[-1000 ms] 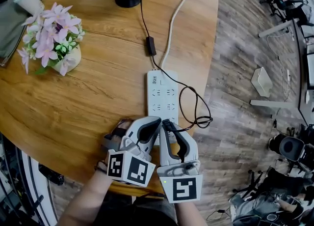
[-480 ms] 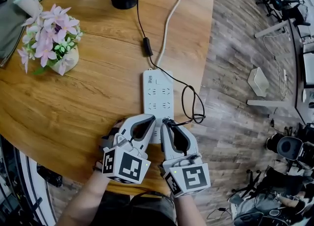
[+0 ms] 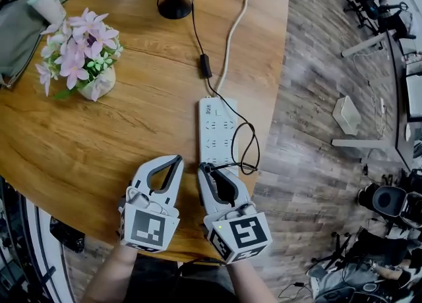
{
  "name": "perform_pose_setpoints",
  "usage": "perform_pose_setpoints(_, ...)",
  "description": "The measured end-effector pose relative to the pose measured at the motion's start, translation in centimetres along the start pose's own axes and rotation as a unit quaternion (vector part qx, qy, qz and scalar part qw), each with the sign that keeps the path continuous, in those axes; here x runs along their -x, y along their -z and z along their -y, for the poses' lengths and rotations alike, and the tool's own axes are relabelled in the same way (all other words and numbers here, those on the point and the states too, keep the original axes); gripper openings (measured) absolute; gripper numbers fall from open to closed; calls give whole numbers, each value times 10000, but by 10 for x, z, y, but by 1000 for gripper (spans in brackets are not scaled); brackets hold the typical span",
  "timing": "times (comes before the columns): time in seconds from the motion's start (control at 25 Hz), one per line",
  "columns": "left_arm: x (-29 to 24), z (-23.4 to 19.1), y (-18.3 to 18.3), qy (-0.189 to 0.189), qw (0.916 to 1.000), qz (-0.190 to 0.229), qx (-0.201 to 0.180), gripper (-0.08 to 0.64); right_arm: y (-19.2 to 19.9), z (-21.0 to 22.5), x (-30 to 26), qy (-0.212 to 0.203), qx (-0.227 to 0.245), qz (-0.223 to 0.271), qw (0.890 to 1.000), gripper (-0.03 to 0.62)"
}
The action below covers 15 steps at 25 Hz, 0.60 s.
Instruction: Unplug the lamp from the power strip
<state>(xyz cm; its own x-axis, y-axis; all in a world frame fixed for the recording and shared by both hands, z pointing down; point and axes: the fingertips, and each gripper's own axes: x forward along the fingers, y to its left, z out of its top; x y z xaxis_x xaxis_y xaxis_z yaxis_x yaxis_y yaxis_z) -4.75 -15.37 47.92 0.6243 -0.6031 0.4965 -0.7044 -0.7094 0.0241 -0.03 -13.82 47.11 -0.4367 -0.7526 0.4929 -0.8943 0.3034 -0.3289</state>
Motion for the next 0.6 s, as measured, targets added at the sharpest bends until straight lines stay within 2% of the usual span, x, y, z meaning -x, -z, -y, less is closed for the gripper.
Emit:
perform_pose_setpoints(0.2,19,-17,5,-195,9996,-4,213,-6,12,-24,-15,-72,13,-333,9994,77)
perform_pose_setpoints(0.4,27,-30,4,-297,9993,85,208,-6,18,-42,-24,-191,35,-474,9987,80)
perform_pose_setpoints(0.44,28,-30,3,-294,9993,97,222,-6,20,-46,-25,-269,24,-536,9982,93)
perform_pose_setpoints(0.52,30,-31,1,-299,9992,139,233,-6,22,-55,-28,-403,4,-691,9968,175)
perform_pose_setpoints(0.6,32,-33,-1,-346,9989,191,270,-6,23,-61,-29,-466,19,-811,9956,190)
